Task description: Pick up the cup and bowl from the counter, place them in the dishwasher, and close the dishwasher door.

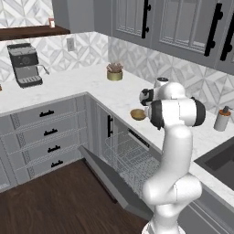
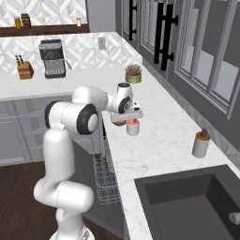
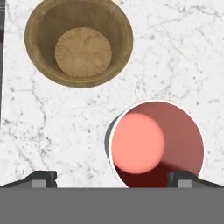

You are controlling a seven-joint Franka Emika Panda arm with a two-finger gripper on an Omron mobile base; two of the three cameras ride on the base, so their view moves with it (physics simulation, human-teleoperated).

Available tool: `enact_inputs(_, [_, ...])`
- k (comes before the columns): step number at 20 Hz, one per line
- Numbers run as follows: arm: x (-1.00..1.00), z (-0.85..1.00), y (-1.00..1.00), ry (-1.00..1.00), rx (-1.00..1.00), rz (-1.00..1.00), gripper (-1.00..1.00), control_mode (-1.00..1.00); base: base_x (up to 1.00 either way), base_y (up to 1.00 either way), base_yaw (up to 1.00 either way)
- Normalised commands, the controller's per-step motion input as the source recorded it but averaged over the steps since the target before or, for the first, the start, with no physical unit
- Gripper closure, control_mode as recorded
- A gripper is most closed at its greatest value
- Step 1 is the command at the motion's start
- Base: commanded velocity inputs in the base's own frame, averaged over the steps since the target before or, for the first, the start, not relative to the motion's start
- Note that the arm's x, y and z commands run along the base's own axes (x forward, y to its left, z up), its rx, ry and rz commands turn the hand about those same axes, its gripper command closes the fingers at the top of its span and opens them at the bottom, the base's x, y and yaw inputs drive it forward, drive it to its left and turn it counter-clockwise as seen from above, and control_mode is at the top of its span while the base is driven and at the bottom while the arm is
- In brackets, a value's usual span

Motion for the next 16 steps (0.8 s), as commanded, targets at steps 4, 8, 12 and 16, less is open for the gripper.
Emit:
enact_inputs(4, [0.23, -0.33, -0.01, 0.00, 0.00, 0.06, -1.00, -1.00, 0.00, 0.00, 0.00])
enact_inputs(8, [0.18, -0.26, 0.00, 0.02, 0.00, 0.05, -1.00, -1.00, 0.00, 0.00, 0.00])
enact_inputs(12, [0.01, -0.29, 0.00, 0.08, 0.00, 0.03, 1.00, -1.00, 0.00, 0.00, 0.00])
enact_inputs(16, [-0.19, -0.11, 0.00, 0.03, 0.00, 0.00, 1.00, -1.00, 0.00, 0.00, 0.00])
